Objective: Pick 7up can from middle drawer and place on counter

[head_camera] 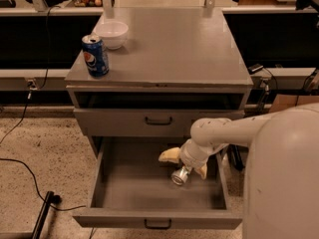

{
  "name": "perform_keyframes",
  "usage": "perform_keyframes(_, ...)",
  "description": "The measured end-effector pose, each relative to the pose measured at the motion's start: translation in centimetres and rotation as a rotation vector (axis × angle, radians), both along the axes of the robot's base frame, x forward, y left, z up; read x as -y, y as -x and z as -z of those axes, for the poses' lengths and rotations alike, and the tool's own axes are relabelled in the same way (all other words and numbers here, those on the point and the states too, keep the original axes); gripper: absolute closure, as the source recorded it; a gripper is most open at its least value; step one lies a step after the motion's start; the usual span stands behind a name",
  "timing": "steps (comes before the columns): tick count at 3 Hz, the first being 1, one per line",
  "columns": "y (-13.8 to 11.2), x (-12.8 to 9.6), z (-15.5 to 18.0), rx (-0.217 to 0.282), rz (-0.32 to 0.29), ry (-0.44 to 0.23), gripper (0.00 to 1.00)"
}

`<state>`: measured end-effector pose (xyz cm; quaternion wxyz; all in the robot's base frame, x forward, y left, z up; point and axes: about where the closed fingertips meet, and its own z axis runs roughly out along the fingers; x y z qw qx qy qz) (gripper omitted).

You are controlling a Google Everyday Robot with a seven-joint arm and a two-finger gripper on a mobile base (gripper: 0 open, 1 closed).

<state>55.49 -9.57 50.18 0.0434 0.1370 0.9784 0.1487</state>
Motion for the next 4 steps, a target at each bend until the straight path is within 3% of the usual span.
perform_keyframes(1, -1.3, -0.6, 2.9, 0.007, 0.05, 0.01, 0.0)
perform_keyframes(3, -1.8, 1.0, 4.8, -0.044, 0.006, 0.07, 0.0)
perform_keyframes(4, -3.0, 1.3, 7.1, -0.05, 0.003, 0.065, 0.0)
